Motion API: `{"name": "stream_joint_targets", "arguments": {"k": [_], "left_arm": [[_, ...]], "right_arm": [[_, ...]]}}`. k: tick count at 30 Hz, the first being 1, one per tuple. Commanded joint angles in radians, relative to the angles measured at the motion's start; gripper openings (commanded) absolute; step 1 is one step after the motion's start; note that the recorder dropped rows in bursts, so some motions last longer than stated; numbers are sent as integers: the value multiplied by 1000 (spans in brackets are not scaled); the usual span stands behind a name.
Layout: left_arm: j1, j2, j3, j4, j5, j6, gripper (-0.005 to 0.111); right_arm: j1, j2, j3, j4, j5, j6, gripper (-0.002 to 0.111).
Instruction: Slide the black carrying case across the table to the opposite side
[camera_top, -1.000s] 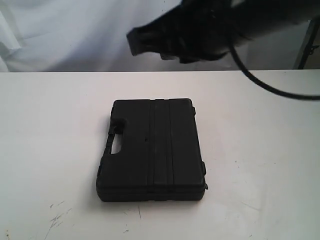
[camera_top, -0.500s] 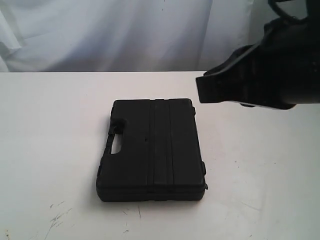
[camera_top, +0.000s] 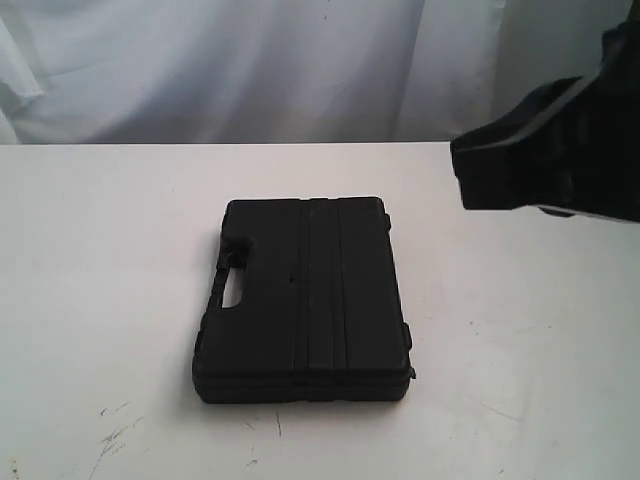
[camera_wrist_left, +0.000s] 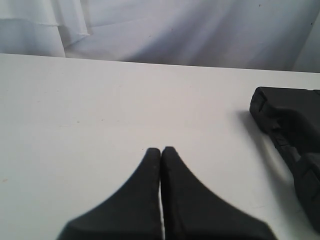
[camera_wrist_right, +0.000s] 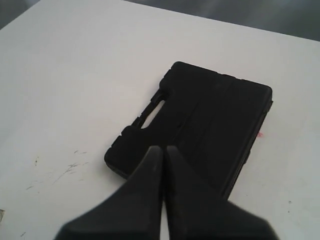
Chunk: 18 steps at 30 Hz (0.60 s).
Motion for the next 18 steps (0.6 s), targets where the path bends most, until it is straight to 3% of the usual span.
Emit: {"name": "stream_joint_targets", "arguments": {"k": [1, 6, 12, 18], "left_arm": [[-7, -5, 4, 0, -10, -2, 0], [-7, -5, 4, 0, -10, -2, 0], [-7, -5, 4, 0, -10, -2, 0], [-7, -5, 4, 0, -10, -2, 0]], "right_arm": [[-12, -42, 5, -31, 37, -7, 0], [-136, -97, 53, 4, -14, -7, 0], [-324, -218, 242, 36, -146, -7, 0], [-533, -409, 403, 38, -166, -9, 0]]}}
